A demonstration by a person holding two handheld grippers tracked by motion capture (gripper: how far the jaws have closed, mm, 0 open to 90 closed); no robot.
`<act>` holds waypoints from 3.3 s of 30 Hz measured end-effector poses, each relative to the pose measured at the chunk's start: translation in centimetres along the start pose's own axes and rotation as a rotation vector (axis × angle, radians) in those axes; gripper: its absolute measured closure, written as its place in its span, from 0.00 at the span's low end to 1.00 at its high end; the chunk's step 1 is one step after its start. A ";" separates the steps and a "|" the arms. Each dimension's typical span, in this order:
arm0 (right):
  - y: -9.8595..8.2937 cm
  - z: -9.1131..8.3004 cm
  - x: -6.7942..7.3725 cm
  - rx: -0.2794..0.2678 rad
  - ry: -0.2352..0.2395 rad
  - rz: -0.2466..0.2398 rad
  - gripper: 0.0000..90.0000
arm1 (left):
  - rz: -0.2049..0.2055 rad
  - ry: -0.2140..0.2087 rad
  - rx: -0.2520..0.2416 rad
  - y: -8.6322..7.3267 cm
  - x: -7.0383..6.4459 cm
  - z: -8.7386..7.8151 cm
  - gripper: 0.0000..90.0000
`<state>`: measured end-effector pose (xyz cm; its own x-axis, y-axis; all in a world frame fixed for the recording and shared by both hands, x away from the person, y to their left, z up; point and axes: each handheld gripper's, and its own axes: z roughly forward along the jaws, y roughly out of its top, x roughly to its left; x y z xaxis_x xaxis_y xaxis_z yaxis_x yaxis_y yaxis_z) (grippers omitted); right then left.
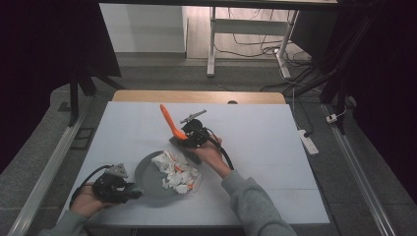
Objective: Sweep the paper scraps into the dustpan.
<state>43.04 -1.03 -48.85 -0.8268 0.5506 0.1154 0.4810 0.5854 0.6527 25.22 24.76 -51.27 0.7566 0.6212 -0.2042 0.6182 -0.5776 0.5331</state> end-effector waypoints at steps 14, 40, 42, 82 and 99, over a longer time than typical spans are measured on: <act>0.9 -2.8 3.9 -0.110 0.133 -0.063 0.78 | 0.002 0.000 0.004 -0.1 0.0 0.1 0.68; -0.8 -0.3 2.9 0.012 0.072 -0.010 0.78 | 0.007 -0.008 0.016 0.1 -0.1 0.4 0.68; -0.6 -0.2 4.2 0.005 0.111 -0.021 0.78 | 0.008 -0.006 0.017 0.1 -0.1 0.5 0.68; -8.9 -8.7 -0.2 -0.055 -0.048 0.145 0.78 | 0.050 -0.036 0.030 -0.7 -1.1 0.3 0.68; -7.1 -5.4 4.4 -0.002 0.029 0.062 0.78 | 0.063 -0.035 0.042 -0.1 -2.0 0.7 0.68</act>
<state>34.34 -6.01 -48.93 -0.8034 0.5686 0.1770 0.5310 0.5496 0.6449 23.76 23.19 -51.48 0.8009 0.5644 -0.2003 0.5768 -0.6371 0.5113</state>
